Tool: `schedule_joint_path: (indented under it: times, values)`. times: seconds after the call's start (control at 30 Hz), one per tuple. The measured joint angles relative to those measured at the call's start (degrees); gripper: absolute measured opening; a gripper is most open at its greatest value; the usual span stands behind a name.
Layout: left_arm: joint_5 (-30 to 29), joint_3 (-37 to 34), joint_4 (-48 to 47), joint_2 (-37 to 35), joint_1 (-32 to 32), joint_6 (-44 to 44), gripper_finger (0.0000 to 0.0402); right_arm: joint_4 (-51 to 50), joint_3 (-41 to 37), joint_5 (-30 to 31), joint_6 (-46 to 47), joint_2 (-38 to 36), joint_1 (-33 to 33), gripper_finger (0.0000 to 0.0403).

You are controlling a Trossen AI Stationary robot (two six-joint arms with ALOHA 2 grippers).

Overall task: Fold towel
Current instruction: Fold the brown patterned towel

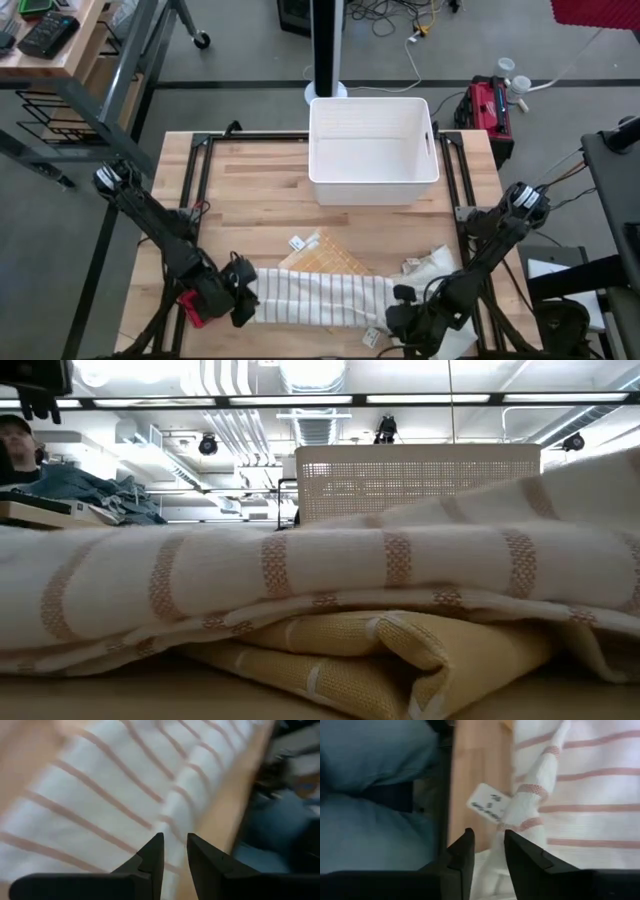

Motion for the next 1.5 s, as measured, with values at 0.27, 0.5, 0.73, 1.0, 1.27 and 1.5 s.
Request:
schedule_joint_path:
  times: [0.27,0.5,0.73,1.0,1.27,1.5]
  values:
    - [4.73,-0.02,10.48,0.0,-1.52,-0.02,0.0075,1.5,0.99,-3.58,0.01,0.0,1.9,0.0059]
    - [2.76,-0.09,6.67,0.0,-1.47,0.84,0.0075,-1.48,1.0,8.59,0.4,-0.02,2.48,0.003]
    - [-1.36,-0.11,-14.53,0.02,-1.13,-16.79,0.0075,-20.18,0.81,18.85,17.24,0.24,-0.93,0.0012]
    - [-2.3,-0.11,-22.11,0.02,-0.59,-25.17,0.0105,-23.9,0.75,14.91,30.71,0.11,-1.48,0.0047]
    - [-3.04,-0.21,-25.37,0.02,1.97,-25.21,0.0155,-24.01,0.7,15.06,30.01,0.11,-2.21,0.0153]
    - [2.35,-0.24,-27.95,0.61,3.35,-26.44,0.0166,-23.91,0.6,14.28,30.23,0.09,-2.21,0.0218]
